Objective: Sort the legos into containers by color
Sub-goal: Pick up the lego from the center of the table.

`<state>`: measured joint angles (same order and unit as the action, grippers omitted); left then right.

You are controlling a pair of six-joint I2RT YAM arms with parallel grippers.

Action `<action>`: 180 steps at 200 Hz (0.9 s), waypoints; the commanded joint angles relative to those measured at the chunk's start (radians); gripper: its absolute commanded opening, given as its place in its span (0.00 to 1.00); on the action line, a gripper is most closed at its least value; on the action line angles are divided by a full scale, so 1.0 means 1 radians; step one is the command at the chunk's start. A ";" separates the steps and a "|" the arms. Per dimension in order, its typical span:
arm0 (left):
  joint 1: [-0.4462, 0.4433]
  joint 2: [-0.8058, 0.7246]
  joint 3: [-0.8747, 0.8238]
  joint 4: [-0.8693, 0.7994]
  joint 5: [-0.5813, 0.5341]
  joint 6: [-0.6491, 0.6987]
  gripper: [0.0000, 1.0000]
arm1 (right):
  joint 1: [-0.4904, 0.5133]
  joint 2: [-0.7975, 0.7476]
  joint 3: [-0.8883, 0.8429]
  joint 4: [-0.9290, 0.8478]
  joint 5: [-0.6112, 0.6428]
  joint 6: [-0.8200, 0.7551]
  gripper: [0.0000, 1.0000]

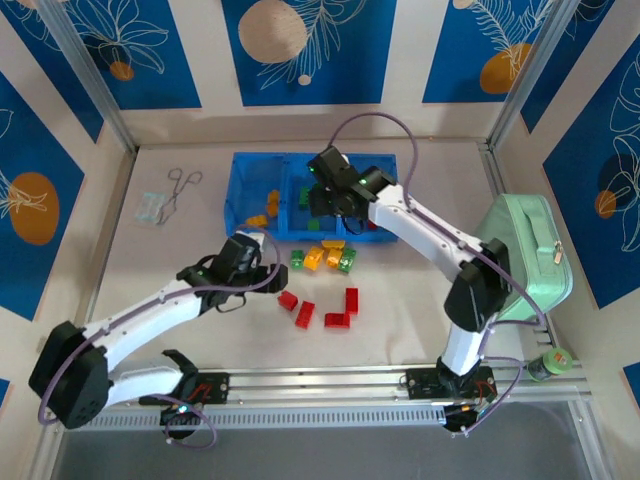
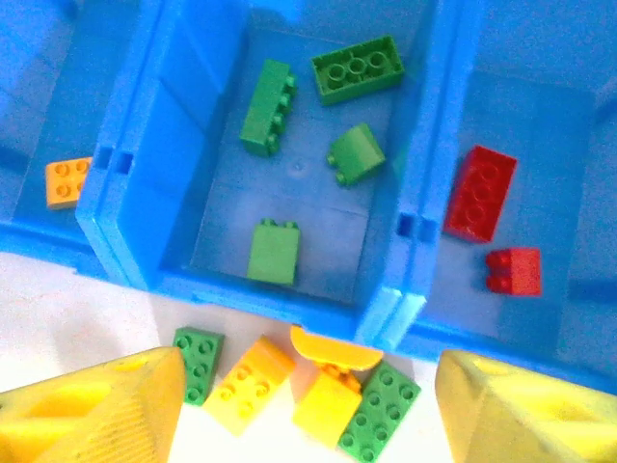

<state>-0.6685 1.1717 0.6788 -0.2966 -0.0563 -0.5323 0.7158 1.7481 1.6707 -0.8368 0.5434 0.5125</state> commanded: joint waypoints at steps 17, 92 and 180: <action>-0.008 0.158 0.132 0.024 0.008 0.050 0.84 | -0.050 -0.117 -0.211 0.081 -0.021 0.086 0.70; -0.004 0.400 0.321 0.013 -0.033 0.075 0.79 | -0.096 -0.303 -0.483 0.129 -0.031 0.143 0.69; 0.063 0.517 0.335 0.076 0.049 0.034 0.77 | -0.133 -0.435 -0.660 0.183 -0.083 0.192 0.69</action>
<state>-0.6331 1.6711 1.0065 -0.2626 -0.0486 -0.4850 0.5865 1.3479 1.0401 -0.6765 0.4889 0.6701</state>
